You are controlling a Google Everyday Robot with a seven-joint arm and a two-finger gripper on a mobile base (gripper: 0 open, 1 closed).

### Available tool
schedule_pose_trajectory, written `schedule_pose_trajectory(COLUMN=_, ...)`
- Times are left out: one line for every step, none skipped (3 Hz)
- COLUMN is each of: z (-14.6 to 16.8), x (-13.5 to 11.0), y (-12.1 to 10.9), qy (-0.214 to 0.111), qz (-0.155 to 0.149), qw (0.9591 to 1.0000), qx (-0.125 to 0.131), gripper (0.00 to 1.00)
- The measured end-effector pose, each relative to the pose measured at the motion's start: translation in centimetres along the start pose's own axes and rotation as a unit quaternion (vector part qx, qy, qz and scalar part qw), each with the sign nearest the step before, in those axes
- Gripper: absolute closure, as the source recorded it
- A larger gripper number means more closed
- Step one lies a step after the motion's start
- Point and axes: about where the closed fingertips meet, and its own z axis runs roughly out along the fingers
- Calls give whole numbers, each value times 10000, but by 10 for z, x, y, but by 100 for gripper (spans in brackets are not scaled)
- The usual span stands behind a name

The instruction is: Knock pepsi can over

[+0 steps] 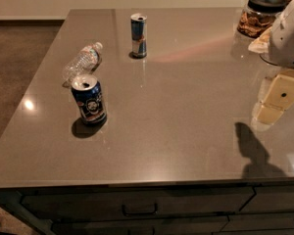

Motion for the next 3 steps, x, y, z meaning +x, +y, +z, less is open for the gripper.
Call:
schedule_pose_trajectory(z=0, x=0, y=0, qy=0, qz=0, qw=10000, qx=1, gripper=0)
schedule_pose_trajectory(z=6, x=-14, y=0, qy=-224, qz=-42, qw=9997, qx=-45, gripper=0)
schedule_pose_trajectory(z=17, x=-39, y=-3, qy=-565, qz=-96, qw=9983, qx=-124, gripper=0)
